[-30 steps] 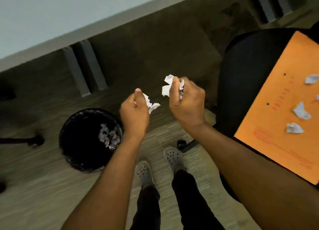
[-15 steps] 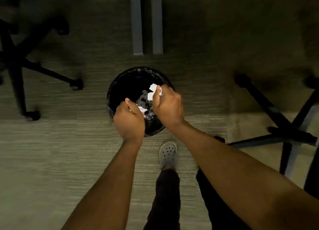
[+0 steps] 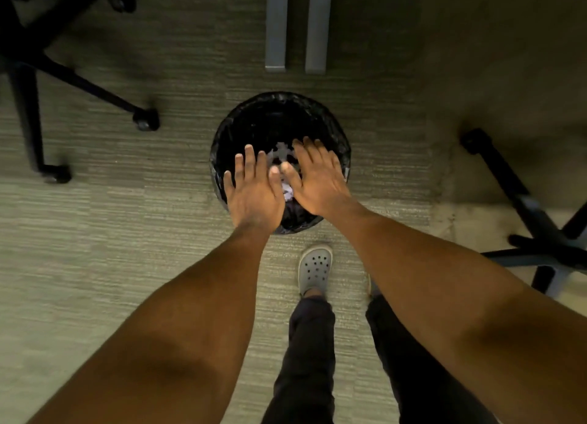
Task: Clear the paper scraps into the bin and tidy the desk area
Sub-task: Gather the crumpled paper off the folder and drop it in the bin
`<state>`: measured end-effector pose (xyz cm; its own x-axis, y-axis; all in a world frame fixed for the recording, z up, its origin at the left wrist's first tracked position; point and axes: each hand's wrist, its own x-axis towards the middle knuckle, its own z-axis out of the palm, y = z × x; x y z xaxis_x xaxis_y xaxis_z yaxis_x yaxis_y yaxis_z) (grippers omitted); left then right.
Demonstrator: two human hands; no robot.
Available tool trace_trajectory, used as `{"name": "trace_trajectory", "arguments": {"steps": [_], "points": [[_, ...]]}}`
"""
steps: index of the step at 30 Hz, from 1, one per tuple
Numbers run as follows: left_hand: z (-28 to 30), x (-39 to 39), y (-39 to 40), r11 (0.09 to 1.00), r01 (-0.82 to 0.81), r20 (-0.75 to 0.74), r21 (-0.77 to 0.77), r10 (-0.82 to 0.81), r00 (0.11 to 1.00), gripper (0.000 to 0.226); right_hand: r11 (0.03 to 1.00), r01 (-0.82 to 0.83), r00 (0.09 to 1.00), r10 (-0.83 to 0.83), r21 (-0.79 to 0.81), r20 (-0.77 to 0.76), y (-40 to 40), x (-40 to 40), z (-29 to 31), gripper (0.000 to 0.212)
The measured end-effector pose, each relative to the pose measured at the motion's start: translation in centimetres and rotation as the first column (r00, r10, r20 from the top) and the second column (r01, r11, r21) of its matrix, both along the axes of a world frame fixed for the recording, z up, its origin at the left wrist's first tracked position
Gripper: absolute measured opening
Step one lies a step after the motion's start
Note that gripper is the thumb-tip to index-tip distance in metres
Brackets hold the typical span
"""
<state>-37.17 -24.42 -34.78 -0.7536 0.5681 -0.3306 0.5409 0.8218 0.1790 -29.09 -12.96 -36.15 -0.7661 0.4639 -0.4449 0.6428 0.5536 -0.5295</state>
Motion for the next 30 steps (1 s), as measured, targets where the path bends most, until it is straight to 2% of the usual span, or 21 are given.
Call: {"name": "trace_trajectory", "arguments": {"steps": [6, 11, 15, 21, 26, 30], "points": [[1.5, 1.3, -1.1, 0.997, 0.055, -0.059, 0.057, -0.051, 0.997, 0.058, 0.984, -0.061, 0.998, 0.058, 0.166, 0.023, -0.2, 2.1, 1.5, 0.073], [3.5, 1.6, -1.0, 0.998, 0.039, -0.034, 0.058, -0.037, 0.999, 0.060, 0.985, -0.028, 0.999, 0.025, 0.168, 0.025, -0.2, 3.7, 3.4, 0.073], [5.5, 2.4, -0.3, 0.994, 0.069, -0.039, 0.089, -0.066, 0.997, 0.060, 0.986, 0.050, 0.999, -0.048, 0.157, -0.014, 0.0, 5.2, 5.8, 0.076], [9.1, 5.3, 3.0, 0.954, 0.193, -0.050, 0.229, -0.186, 0.981, 0.065, 0.954, 0.213, 0.975, -0.195, 0.211, -0.105, 1.6, 10.0, 10.6, 0.076], [12.1, 9.7, 7.4, 0.883, 0.345, -0.072, 0.319, -0.341, 0.937, 0.069, 0.882, 0.382, 0.923, -0.348, 0.276, -0.165, 4.4, 16.0, 14.7, 0.074], [15.0, 14.2, 12.0, 0.790, 0.470, -0.067, 0.394, -0.485, 0.872, 0.070, 0.797, 0.495, 0.868, -0.438, 0.346, -0.232, 7.7, 21.3, 18.0, 0.068]]}}
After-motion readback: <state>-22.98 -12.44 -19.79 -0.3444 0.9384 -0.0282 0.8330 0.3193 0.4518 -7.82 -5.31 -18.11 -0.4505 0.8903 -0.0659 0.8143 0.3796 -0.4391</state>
